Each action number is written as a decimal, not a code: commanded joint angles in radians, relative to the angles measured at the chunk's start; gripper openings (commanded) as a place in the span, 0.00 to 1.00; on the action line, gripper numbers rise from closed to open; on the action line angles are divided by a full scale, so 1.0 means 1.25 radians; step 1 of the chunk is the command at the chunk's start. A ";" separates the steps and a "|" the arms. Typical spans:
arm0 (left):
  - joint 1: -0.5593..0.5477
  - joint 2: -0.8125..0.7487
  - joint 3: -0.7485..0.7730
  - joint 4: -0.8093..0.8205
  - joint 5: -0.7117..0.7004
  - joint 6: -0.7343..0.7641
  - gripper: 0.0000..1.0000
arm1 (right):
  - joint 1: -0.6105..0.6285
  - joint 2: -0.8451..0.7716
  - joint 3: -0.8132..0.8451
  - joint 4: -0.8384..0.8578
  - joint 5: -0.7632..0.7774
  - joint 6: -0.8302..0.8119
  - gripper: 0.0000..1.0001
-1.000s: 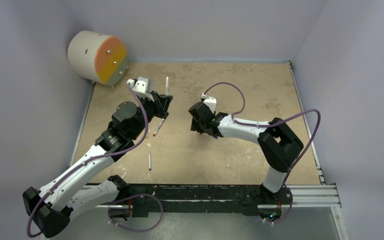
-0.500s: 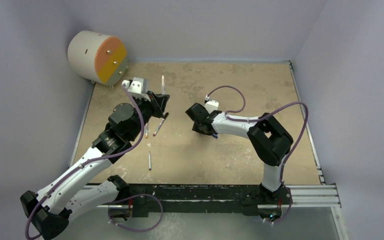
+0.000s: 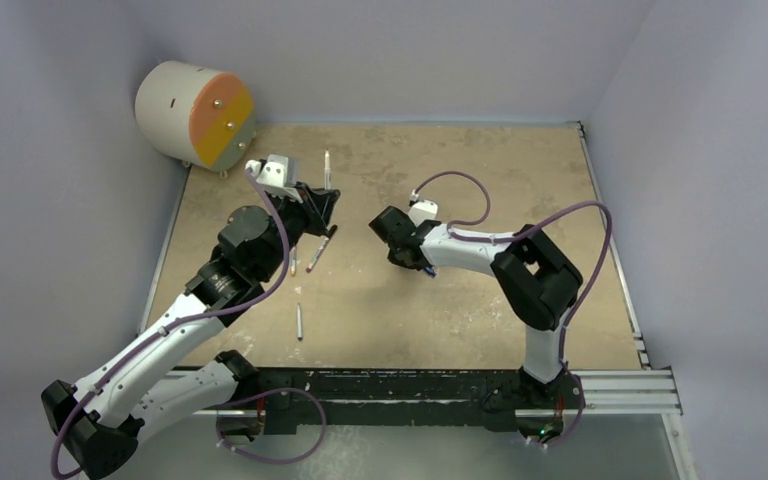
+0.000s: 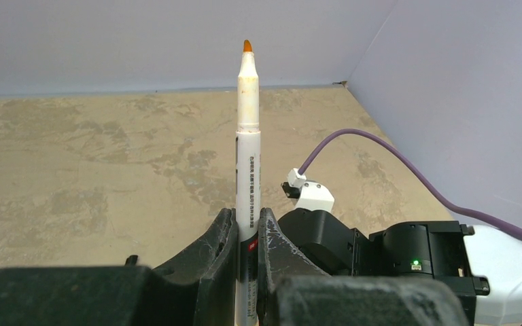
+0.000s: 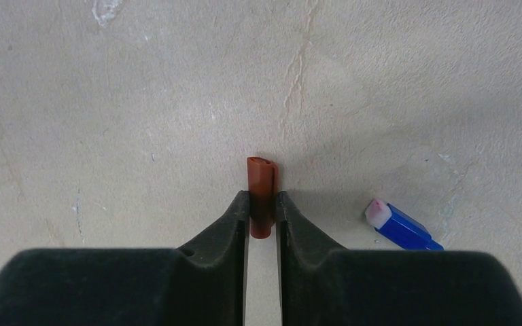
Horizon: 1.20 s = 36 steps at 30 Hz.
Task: Insert the pens into the pen caps
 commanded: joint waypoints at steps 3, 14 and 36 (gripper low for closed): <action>0.002 -0.003 0.007 0.016 0.015 0.001 0.00 | -0.004 0.031 0.015 -0.011 0.011 -0.025 0.08; 0.003 -0.007 0.013 0.030 0.035 -0.004 0.00 | -0.020 -0.204 -0.084 0.103 0.027 -0.114 0.00; -0.039 0.136 -0.112 0.690 0.621 -0.367 0.00 | -0.084 -0.763 -0.221 0.688 -0.218 -0.431 0.00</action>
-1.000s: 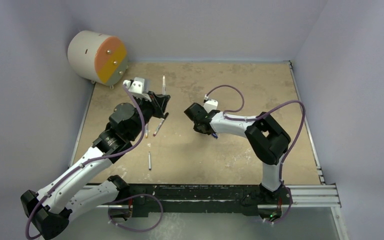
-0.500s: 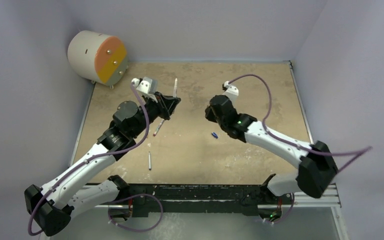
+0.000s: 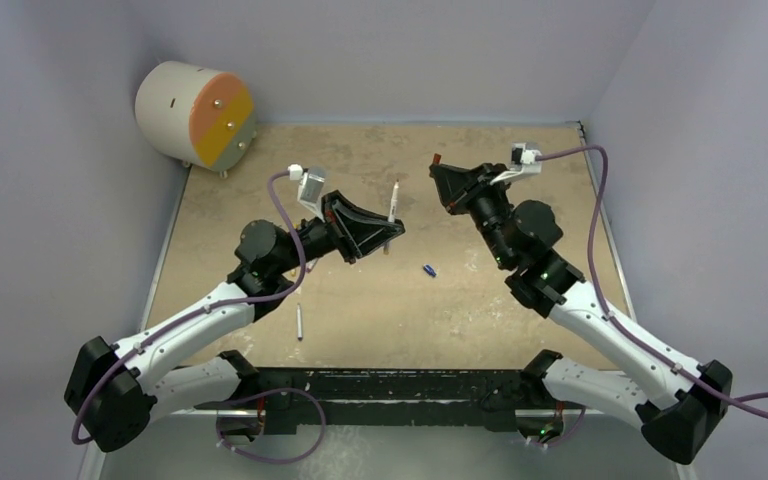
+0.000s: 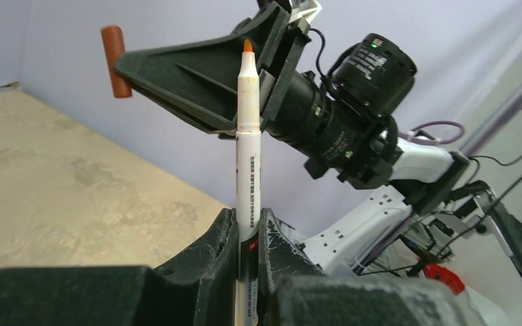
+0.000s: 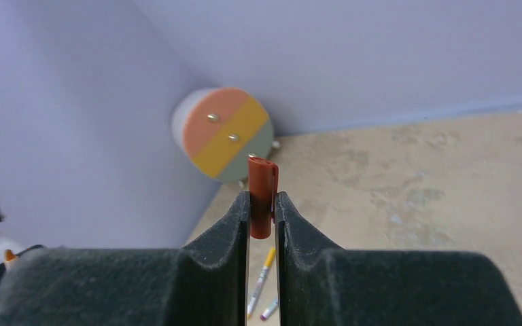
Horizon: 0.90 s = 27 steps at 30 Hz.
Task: Insert the pens into the pen caps
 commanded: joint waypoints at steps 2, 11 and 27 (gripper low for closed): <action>-0.023 0.005 0.017 0.136 0.063 -0.048 0.00 | -0.002 -0.035 0.033 0.189 -0.113 -0.009 0.00; -0.028 0.015 0.033 0.108 0.054 -0.018 0.00 | -0.002 -0.021 0.057 0.279 -0.244 -0.004 0.00; -0.031 0.031 0.052 0.082 0.033 0.009 0.00 | -0.002 -0.006 0.056 0.318 -0.371 -0.010 0.00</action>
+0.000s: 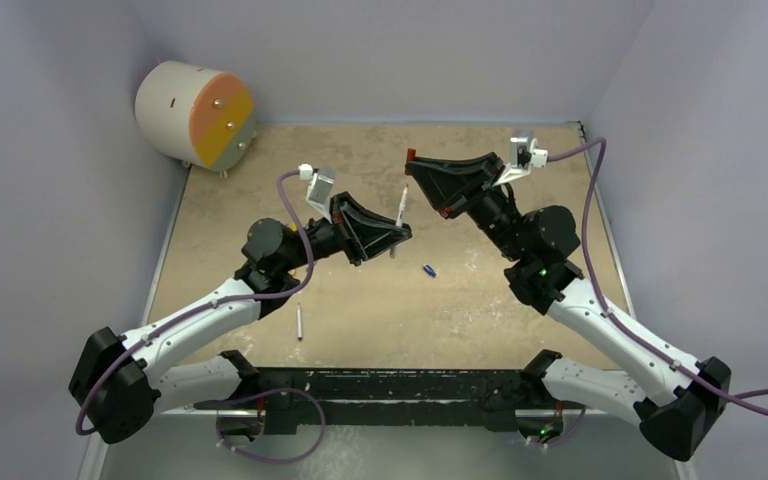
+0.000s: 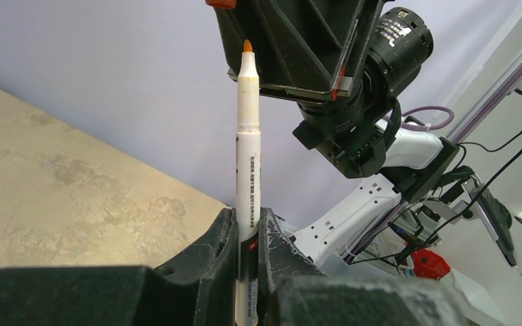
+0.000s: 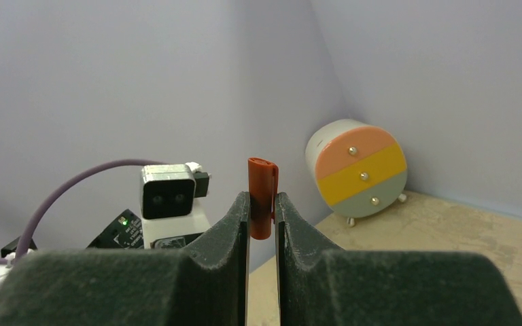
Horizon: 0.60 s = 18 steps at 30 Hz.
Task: Insert the pens into the pen caps
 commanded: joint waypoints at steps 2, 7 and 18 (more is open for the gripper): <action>-0.006 -0.005 0.041 0.016 -0.021 0.030 0.00 | -0.002 -0.020 0.032 0.055 -0.034 -0.012 0.00; -0.006 -0.001 0.047 0.005 -0.025 0.042 0.00 | -0.002 -0.032 0.025 0.040 -0.033 -0.012 0.00; -0.006 -0.003 0.064 -0.032 -0.022 0.072 0.00 | -0.002 -0.043 0.008 0.026 -0.026 -0.006 0.00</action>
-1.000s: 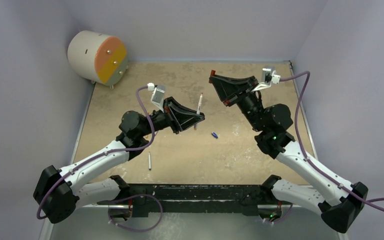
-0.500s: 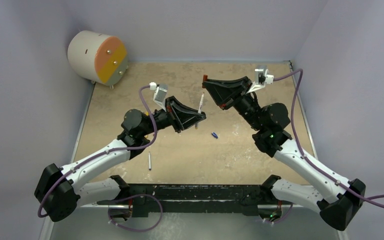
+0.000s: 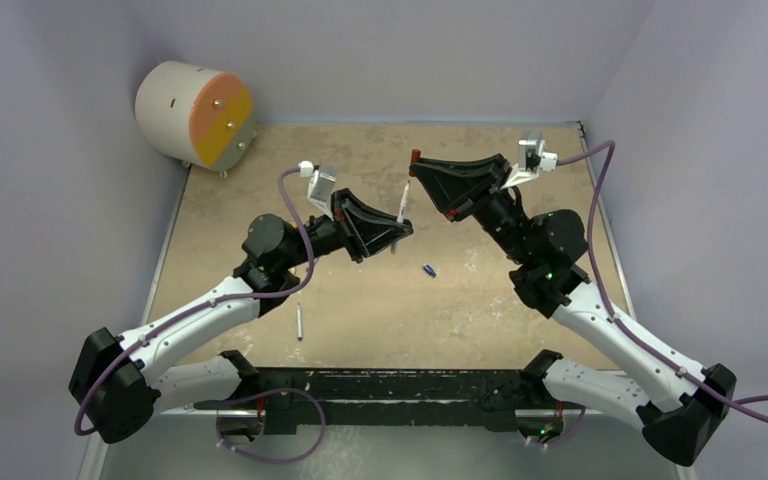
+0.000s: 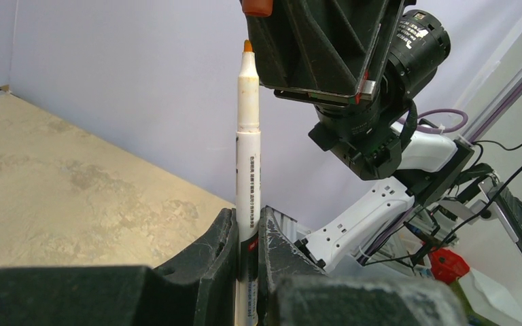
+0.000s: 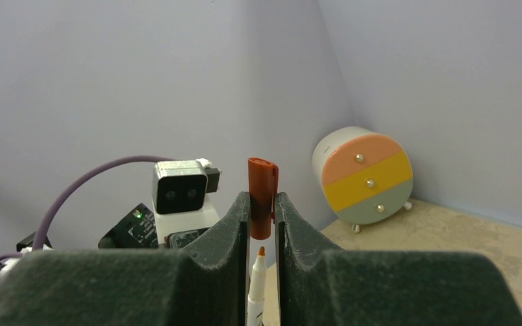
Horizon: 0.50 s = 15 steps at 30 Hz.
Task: Insert the pens into the pen caps
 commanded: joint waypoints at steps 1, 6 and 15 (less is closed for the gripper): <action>-0.002 -0.002 0.039 0.009 -0.002 0.030 0.00 | -0.002 -0.017 0.005 0.026 -0.012 -0.005 0.00; -0.002 0.002 0.044 0.006 0.000 0.035 0.00 | -0.002 -0.016 0.006 0.029 -0.015 -0.003 0.00; -0.003 -0.001 0.052 -0.018 -0.005 0.058 0.00 | -0.002 -0.018 -0.017 0.017 -0.029 0.006 0.00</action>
